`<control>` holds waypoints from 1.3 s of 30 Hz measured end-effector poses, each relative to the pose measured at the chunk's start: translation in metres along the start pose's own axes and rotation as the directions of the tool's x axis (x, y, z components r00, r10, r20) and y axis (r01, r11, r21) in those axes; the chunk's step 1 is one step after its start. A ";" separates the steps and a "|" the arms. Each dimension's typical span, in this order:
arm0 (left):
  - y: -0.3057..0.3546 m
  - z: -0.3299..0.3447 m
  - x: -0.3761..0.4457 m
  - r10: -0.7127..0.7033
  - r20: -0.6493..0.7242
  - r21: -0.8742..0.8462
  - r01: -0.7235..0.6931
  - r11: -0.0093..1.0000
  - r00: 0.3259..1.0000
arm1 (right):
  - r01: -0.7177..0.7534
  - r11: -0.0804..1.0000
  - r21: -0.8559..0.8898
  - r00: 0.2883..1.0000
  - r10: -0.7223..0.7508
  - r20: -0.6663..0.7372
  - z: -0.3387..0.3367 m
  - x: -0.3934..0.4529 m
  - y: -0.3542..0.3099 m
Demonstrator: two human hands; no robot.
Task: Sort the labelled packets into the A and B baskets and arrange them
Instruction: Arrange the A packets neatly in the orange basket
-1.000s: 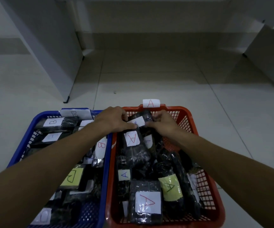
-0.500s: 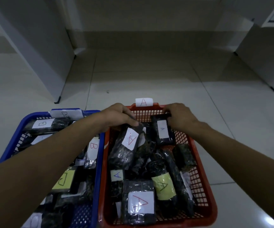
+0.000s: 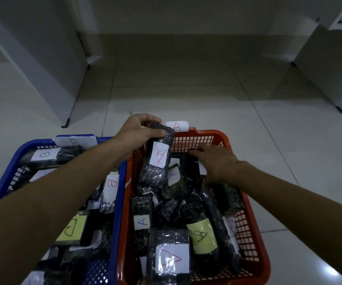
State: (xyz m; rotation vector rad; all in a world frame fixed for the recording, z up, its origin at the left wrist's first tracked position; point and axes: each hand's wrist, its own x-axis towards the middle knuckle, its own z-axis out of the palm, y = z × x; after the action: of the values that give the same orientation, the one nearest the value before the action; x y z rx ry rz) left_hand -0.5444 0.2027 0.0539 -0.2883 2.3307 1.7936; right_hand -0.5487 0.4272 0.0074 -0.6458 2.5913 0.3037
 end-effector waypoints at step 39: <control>0.001 -0.014 0.003 -0.131 -0.201 -0.391 0.043 0.920 0.971 | 0.043 0.330 0.943 0.997 0.047 -0.062 -0.034 -0.015 -0.029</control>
State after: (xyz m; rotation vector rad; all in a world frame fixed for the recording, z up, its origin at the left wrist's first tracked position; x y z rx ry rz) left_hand -0.5485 0.1891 0.0577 -0.6733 2.0354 2.2676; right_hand -0.5353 0.3975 0.0417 -0.1707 2.2449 -1.2398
